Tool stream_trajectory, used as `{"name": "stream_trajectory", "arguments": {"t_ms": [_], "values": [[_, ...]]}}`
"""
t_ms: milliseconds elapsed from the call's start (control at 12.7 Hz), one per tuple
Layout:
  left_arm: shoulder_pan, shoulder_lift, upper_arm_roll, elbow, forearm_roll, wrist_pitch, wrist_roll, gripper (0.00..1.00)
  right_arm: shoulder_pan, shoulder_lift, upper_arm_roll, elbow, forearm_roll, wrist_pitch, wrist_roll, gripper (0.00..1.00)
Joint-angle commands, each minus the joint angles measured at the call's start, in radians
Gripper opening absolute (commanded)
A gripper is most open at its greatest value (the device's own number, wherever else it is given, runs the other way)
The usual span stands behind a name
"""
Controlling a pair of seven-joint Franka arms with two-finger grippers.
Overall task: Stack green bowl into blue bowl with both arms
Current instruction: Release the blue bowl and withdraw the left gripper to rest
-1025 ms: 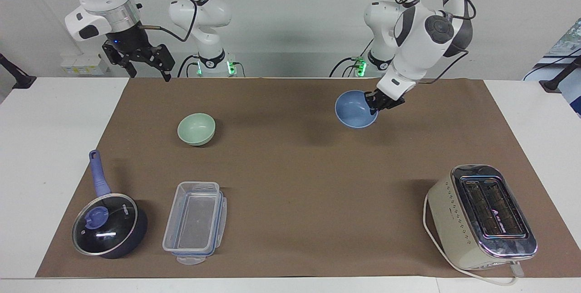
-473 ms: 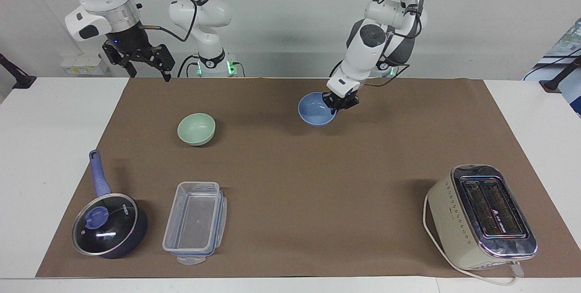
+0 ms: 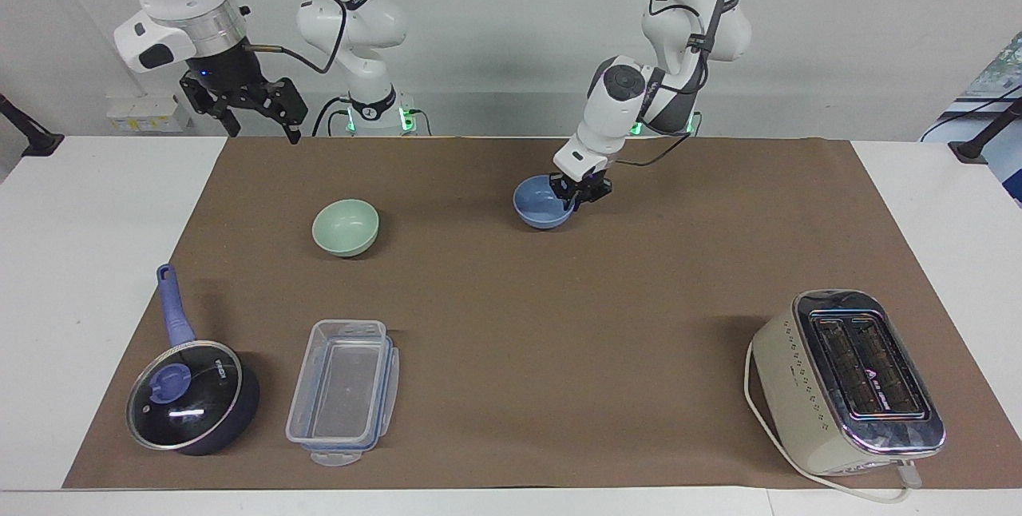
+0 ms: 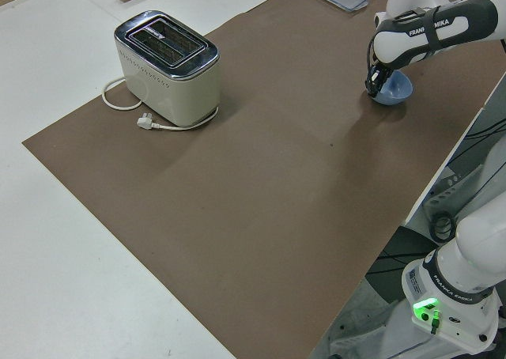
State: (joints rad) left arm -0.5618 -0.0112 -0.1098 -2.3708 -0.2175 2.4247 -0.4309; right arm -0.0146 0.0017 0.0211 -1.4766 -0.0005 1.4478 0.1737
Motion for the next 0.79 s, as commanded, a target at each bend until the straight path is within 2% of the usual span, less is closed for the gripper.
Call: {"name": "stream_trajectory", "arguments": {"t_ms": [0,236,473,709], "values": [[0.063,-0.003,0.015,0.06,-0.002,-0.054,0.014,1.0,-0.01,-0.003,0.002,-0.001,0.013,-0.006,0.015,1.0],[0.204,0.005,0.016,0.232,0.058,-0.241,0.043,1.0,-0.01,-0.003,0.003,-0.001,0.014,-0.006,0.013,1.0],[0.365,0.0,0.016,0.306,0.063,-0.327,0.214,1.0,-0.01,-0.003,0.002,-0.002,0.013,-0.006,0.016,1.0],[0.499,0.002,0.018,0.441,0.069,-0.5,0.377,1.0,-0.011,-0.011,0.002,-0.016,0.013,-0.003,0.024,1.0]]}}
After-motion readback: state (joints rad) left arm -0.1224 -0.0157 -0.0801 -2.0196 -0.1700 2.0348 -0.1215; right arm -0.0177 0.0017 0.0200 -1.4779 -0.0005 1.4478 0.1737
